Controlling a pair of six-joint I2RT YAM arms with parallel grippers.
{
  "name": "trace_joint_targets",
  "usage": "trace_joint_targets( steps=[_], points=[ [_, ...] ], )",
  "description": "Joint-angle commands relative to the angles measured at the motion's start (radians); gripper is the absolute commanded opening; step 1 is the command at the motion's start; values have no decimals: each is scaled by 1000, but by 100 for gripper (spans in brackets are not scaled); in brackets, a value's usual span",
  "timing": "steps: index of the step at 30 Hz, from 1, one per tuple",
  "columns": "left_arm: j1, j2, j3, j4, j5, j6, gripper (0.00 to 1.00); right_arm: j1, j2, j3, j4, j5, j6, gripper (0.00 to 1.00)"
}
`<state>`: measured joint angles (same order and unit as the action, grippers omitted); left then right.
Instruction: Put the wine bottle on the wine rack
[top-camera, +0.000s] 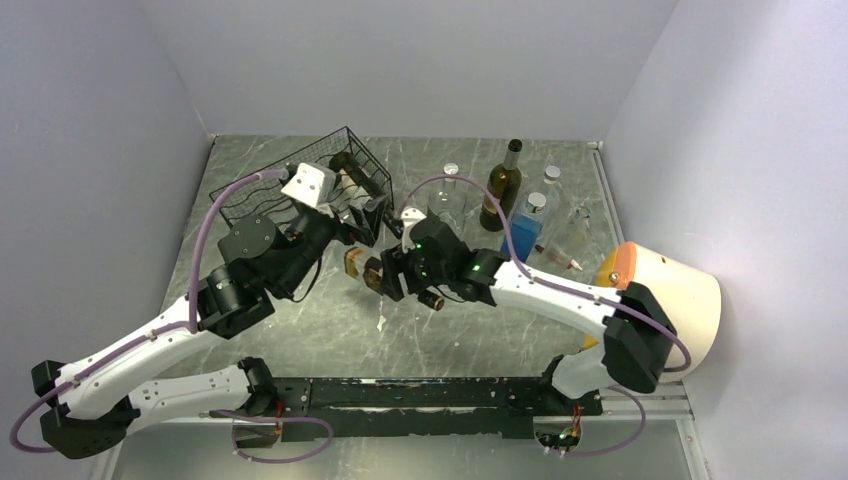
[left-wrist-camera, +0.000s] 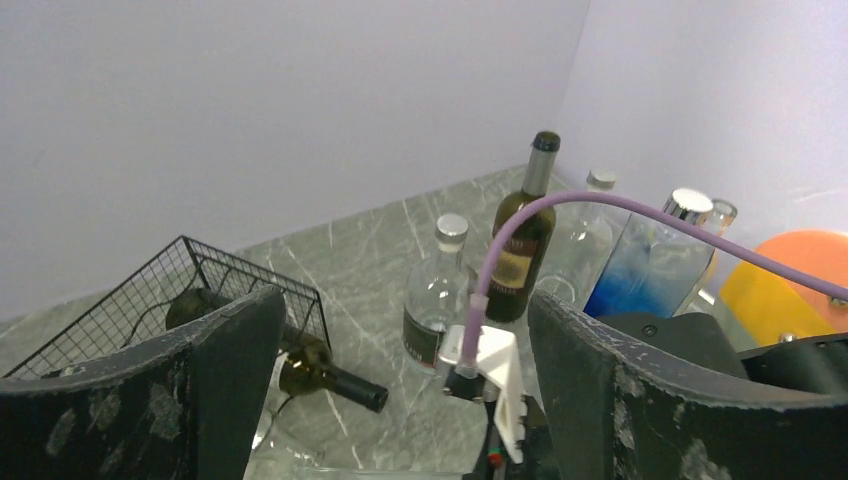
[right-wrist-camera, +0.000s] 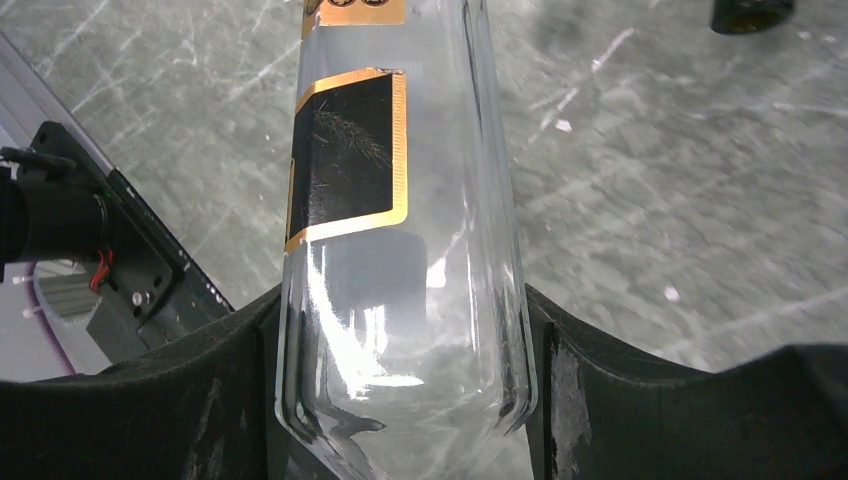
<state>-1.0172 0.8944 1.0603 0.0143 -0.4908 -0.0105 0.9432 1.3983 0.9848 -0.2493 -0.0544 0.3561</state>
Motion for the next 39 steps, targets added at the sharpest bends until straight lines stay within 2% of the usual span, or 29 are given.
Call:
trace_joint_targets(
  steps=[1,13,30,35,39],
  points=[
    [-1,-18,30,-90,-10,-28,95,39,65,43,295,54,50,0],
    [-1,-51,54,-157,3,-17,95,89,275,159,425,105,68,0],
    [-1,-38,66,-197,-21,-16,96,97,377,233,510,119,67,0],
    [-2,-28,56,-198,-28,-23,96,98,401,231,579,132,61,0],
    [-2,-20,61,-203,-29,-26,96,99,416,209,710,131,78,0]
  ],
)
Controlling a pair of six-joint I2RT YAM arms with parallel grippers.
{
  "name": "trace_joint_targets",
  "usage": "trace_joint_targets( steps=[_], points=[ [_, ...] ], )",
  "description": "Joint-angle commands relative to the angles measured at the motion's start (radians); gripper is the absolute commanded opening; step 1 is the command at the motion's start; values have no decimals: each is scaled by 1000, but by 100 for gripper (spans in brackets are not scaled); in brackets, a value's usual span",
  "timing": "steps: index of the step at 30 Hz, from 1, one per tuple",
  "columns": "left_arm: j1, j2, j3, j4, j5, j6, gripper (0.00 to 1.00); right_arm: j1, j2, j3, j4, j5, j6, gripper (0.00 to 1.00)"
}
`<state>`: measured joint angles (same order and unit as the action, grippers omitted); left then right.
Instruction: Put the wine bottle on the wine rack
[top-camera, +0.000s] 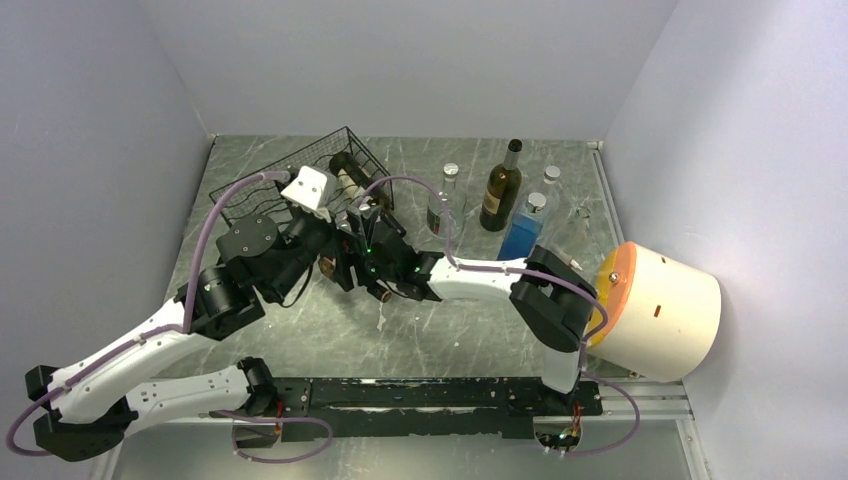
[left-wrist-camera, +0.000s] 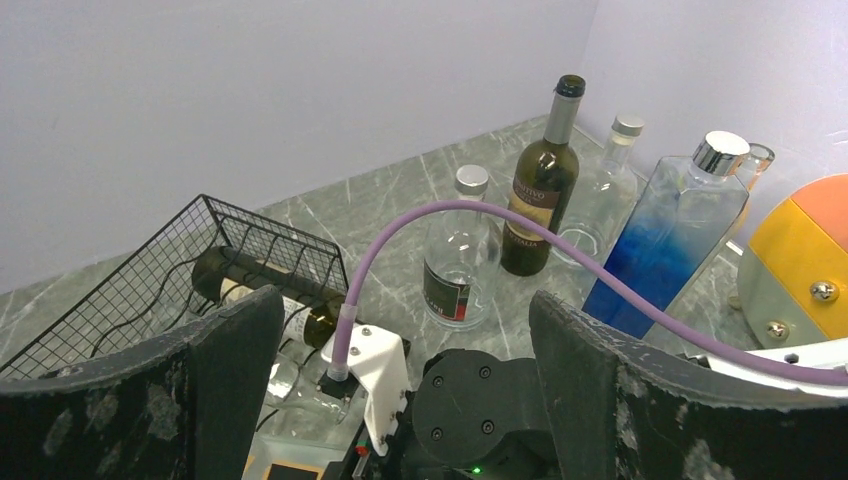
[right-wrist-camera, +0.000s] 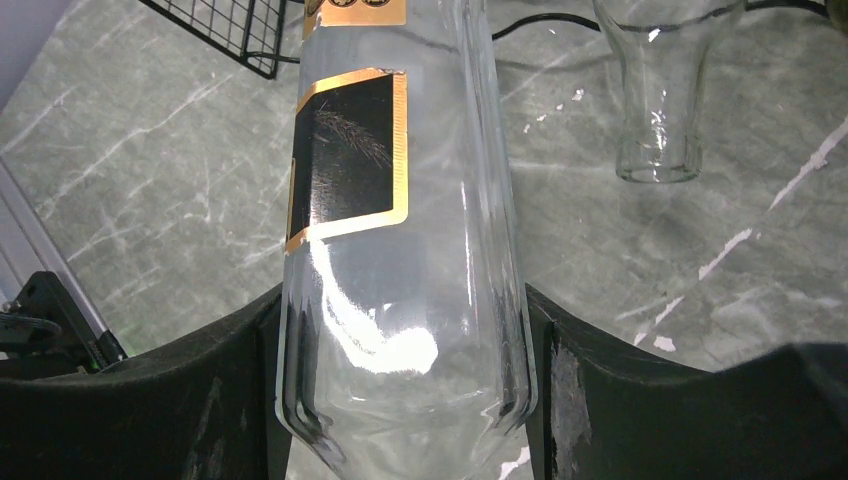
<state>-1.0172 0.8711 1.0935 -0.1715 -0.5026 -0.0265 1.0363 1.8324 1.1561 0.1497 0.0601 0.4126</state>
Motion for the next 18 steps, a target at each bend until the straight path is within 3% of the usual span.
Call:
trace_joint_targets(
  steps=[1,12,18],
  points=[
    [-1,4,28,-20,-21,-10,96,7,-13,37,339,15,26,0],
    [-1,-26,36,-37,-37,2,96,32,168,185,404,174,65,0],
    [-1,-37,114,-183,-24,67,96,33,301,346,360,249,70,0]
  ],
)
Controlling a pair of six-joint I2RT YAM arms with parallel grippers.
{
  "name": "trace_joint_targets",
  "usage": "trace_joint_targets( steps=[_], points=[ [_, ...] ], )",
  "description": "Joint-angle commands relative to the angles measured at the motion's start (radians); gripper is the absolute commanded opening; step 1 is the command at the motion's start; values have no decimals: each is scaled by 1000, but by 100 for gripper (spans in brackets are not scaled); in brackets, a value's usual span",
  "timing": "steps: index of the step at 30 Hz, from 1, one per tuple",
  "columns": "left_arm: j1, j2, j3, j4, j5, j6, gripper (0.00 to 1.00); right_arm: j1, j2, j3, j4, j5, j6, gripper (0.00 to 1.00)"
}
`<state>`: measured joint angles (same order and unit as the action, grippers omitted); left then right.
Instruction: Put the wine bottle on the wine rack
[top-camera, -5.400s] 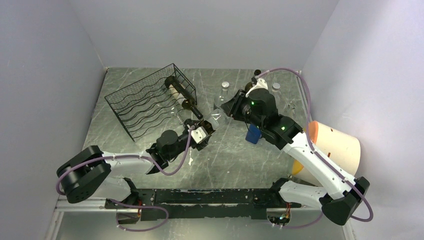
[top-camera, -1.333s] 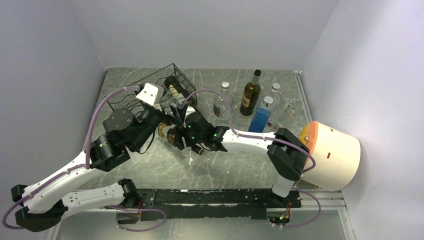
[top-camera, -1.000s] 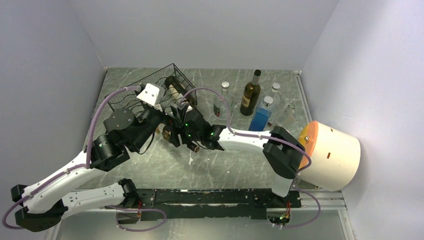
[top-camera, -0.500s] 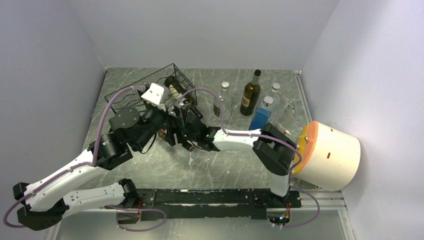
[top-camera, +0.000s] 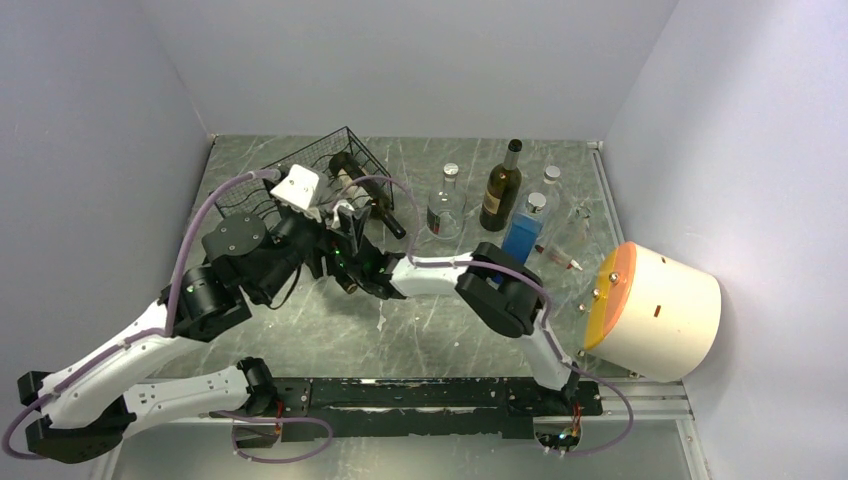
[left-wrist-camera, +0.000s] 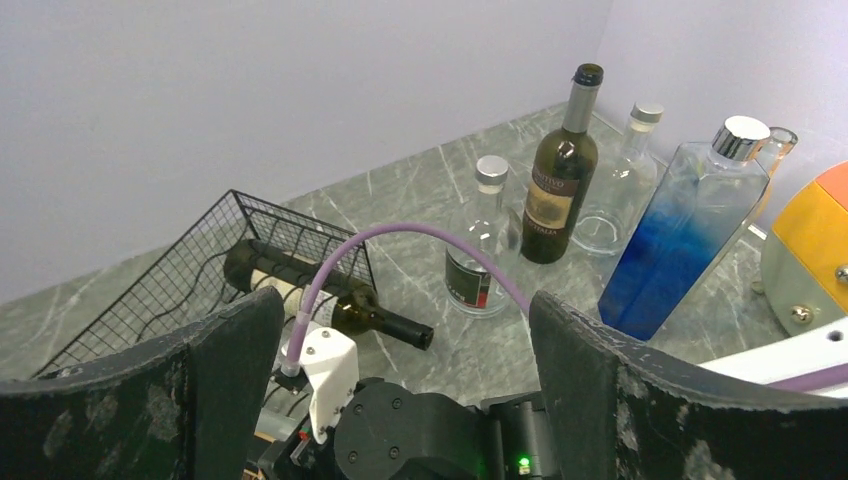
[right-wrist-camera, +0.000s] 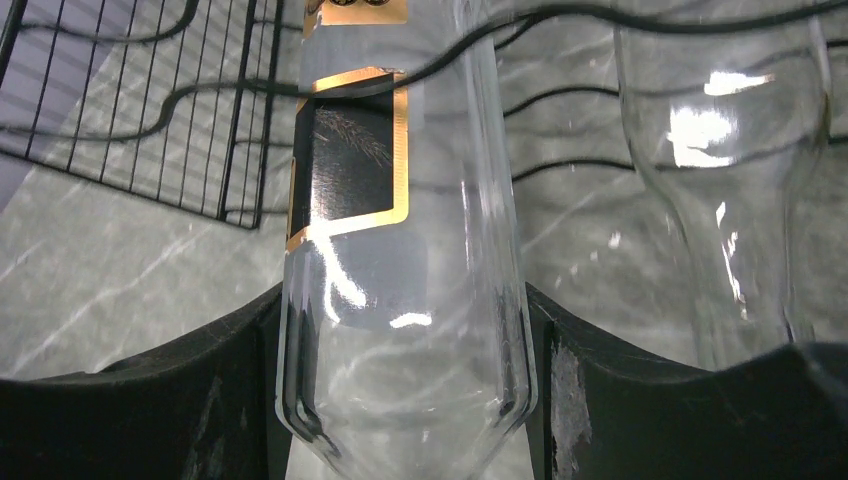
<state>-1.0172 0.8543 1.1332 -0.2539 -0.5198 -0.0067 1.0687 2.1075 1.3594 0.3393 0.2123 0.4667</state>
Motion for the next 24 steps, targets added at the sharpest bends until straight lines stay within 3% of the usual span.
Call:
trace_joint_targets(
  steps=[1,3,7,14,21,24],
  points=[
    [-2,-22,83,-118,-4,50,96,1,47,168,155,102,14,0],
    [-2,-29,88,-136,-7,50,96,1,82,201,145,119,14,0],
    [-1,-33,74,-136,-12,45,96,2,147,259,156,126,13,12],
    [-1,-23,72,-151,-18,25,96,2,227,375,102,156,23,15],
    [-1,-24,43,-145,7,-3,96,2,290,461,28,180,39,33],
    [-2,-22,48,-157,8,-9,96,2,300,477,2,179,32,47]
  ],
)
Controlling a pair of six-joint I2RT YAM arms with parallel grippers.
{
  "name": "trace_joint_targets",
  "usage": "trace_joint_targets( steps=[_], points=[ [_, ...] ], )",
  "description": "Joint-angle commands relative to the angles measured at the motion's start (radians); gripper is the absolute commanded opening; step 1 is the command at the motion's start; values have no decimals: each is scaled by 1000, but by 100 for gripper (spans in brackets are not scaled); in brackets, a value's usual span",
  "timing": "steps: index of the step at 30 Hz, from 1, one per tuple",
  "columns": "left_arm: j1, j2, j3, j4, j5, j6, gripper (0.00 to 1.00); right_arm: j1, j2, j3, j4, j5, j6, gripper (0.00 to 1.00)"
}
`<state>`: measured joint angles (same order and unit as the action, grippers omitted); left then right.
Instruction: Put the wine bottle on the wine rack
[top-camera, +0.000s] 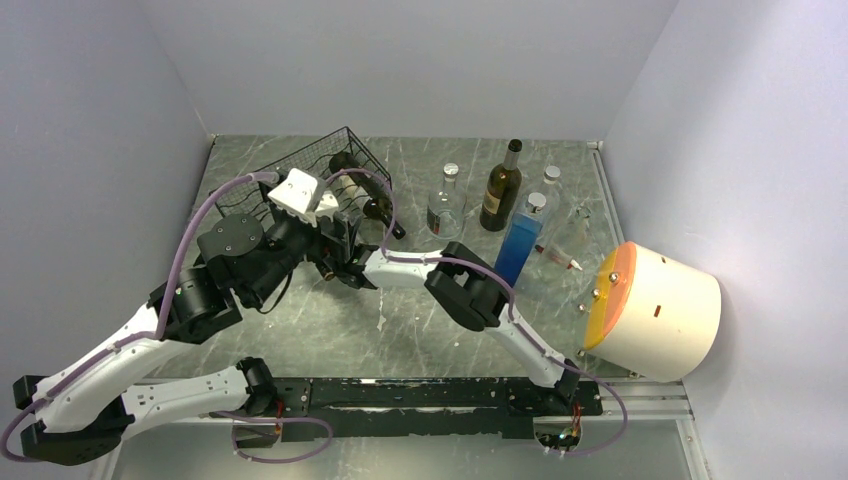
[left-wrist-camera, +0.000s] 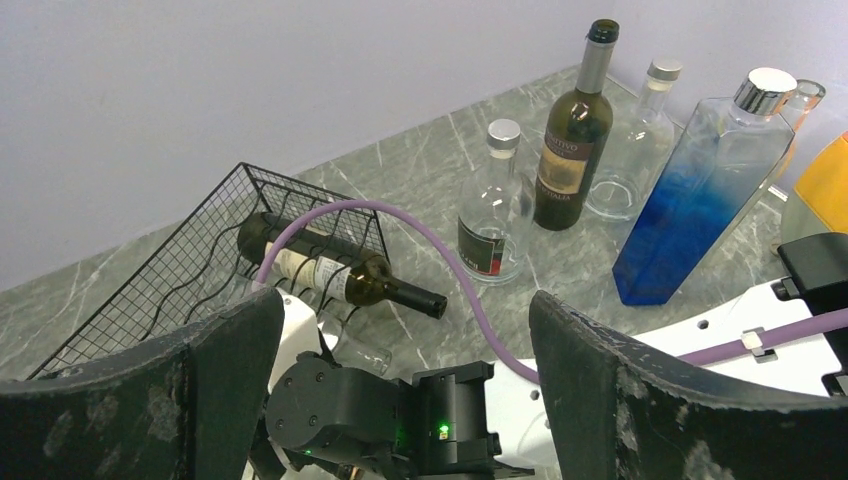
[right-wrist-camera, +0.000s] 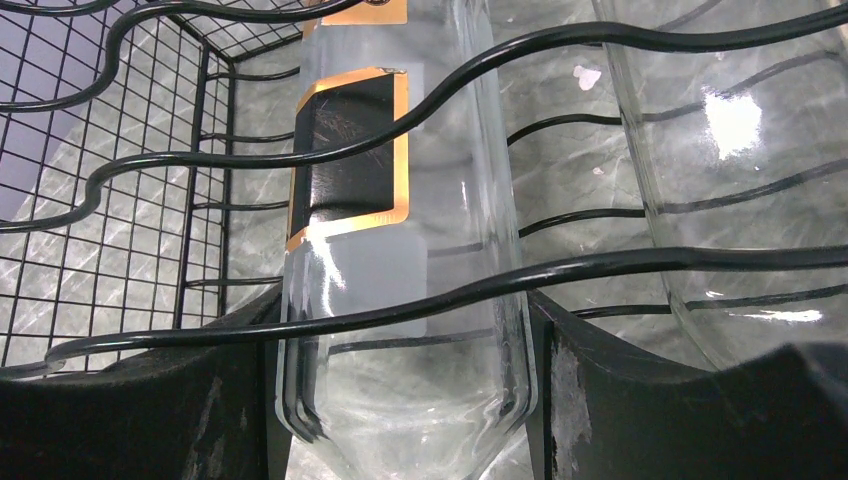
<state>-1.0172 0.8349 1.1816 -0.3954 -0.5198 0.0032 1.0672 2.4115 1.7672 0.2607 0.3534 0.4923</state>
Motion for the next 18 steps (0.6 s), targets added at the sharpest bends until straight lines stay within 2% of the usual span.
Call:
trace_joint_targets(
  steps=[1,4,7,12,18],
  points=[
    [-1,-3,1,-15,7,-19,96,4,-5,70,73,33,4,53],
    [-2,-5,6,-14,8,-23,96,4,-24,65,56,17,-2,65],
    [-1,-9,14,-8,13,-25,96,4,-61,31,70,-5,-11,72],
    [-1,-7,33,-5,-2,-29,96,3,-119,-15,62,-3,-10,82],
    [-2,7,67,-18,-56,-42,96,-1,-167,-42,39,-31,20,88]
  ],
)
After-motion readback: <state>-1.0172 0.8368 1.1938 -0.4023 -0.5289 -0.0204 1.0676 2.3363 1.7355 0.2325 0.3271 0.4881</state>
